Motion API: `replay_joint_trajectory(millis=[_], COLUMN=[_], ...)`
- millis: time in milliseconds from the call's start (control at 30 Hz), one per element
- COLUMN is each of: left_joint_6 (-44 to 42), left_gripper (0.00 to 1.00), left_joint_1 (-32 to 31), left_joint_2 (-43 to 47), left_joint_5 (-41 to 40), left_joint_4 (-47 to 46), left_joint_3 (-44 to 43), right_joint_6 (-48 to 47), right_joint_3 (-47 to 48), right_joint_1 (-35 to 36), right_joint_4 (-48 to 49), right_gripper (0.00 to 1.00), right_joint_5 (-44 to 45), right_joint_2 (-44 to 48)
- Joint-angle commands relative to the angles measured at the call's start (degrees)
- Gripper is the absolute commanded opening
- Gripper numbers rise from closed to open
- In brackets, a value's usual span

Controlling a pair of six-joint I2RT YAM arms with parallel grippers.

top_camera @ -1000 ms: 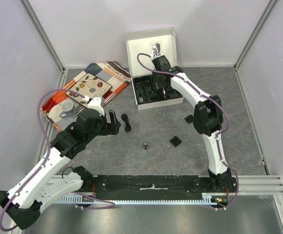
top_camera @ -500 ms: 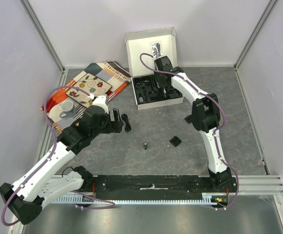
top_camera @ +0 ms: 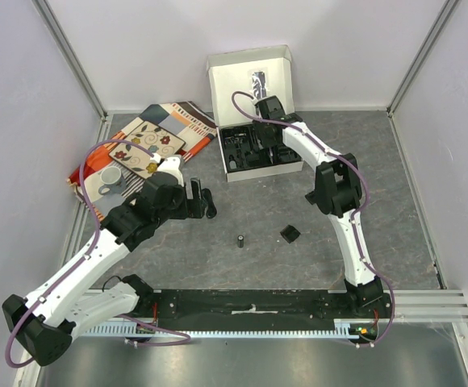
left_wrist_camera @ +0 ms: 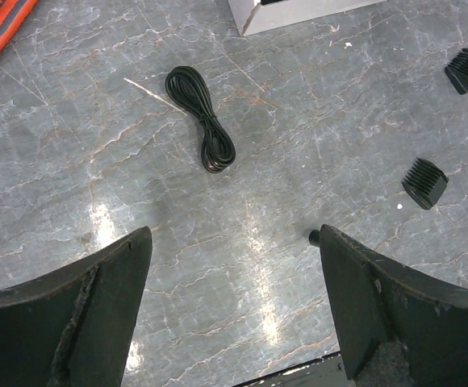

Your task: Sort the hair-cutting tools

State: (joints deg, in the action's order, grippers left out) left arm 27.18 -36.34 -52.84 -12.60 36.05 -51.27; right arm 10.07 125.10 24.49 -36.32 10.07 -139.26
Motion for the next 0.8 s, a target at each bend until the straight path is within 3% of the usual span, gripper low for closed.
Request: replay_joint_trajectory(millis=[0,133,300,400,433,500,533,767], left_joint_6=[-0.5,-0.1,0.3,0.3,0.3,0.2,0.2,-0.1], left_gripper=[0.90,0.90,0.90,0.90,0.90,0.90,0.90,0.90], left_joint_1=[0.0,0.0,0.0,0.0,0.0,0.0,0.0,0.0], left_joint_2=[0.7,1.1,1.9,2.5,2.5,2.7,2.7,2.1], left_joint_5=[1.3,1.5,1.6,1.3,1.1,1.0,0.8,0.4], left_joint_4=[-2.0,-2.0,-2.0,-1.9,-1.7,-1.5,-1.4,-1.6], left_joint_3=[-2.4,-2.3,-1.9,-1.6,-1.6,-1.6,-1.6,-1.1], right_joint_6=[0.5,0.5,0.4,0.7,0.7,1.1,1.6,2.2], right_joint_3=[3.3,3.7,3.7,3.7,3.7,3.4,3.4,-2.3], right_joint_1=[0.1,0.2,0.2,0.2,0.2,0.2,0.2,0.5], right_joint_4=[3.4,3.4,3.8,4.4,4.7,5.6,5.7,7.1], right_gripper=[0.60,0.69,0.71,0.60,0.41,0.21,0.02,0.00], right_joint_5=[-1.9,-2.3,-1.0,0.5,0.7,1.4,1.4,-1.8], right_joint_2=[2.5,6.2,8.6,8.5,8.0,7.2,6.8,9.2])
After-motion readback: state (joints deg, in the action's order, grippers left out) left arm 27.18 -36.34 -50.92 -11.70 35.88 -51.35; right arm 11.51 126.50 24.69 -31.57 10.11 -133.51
